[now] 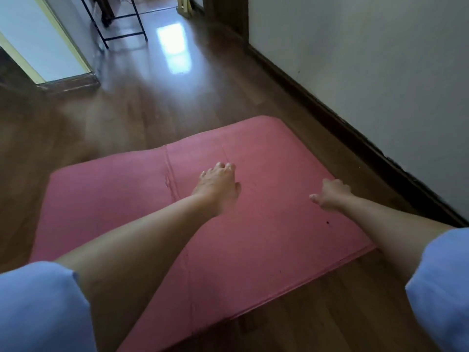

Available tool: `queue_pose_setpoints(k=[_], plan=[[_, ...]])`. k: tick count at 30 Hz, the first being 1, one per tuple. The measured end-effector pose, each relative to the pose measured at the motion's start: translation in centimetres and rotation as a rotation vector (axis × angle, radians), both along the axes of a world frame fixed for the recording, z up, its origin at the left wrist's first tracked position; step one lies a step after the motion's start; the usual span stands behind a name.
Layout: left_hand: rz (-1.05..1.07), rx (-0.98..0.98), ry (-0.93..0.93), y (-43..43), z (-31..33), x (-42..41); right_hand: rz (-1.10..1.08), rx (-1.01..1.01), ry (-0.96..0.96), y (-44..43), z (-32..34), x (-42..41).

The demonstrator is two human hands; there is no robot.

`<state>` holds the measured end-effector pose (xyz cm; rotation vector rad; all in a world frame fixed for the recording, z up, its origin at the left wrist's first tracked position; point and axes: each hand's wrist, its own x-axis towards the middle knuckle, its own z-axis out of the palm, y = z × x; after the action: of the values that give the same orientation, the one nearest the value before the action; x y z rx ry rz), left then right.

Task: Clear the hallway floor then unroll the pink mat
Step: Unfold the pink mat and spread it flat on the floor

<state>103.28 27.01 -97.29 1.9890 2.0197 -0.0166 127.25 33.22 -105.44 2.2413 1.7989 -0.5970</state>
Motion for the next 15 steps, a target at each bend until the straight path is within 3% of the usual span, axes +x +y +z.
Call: queue_pose_setpoints(k=[15], plan=[[-0.008, -0.059, 0.05, 1.9, -2.4, 3.3, -0.107, -0.189, 0.097, 1.2, -8.4, 5.8]])
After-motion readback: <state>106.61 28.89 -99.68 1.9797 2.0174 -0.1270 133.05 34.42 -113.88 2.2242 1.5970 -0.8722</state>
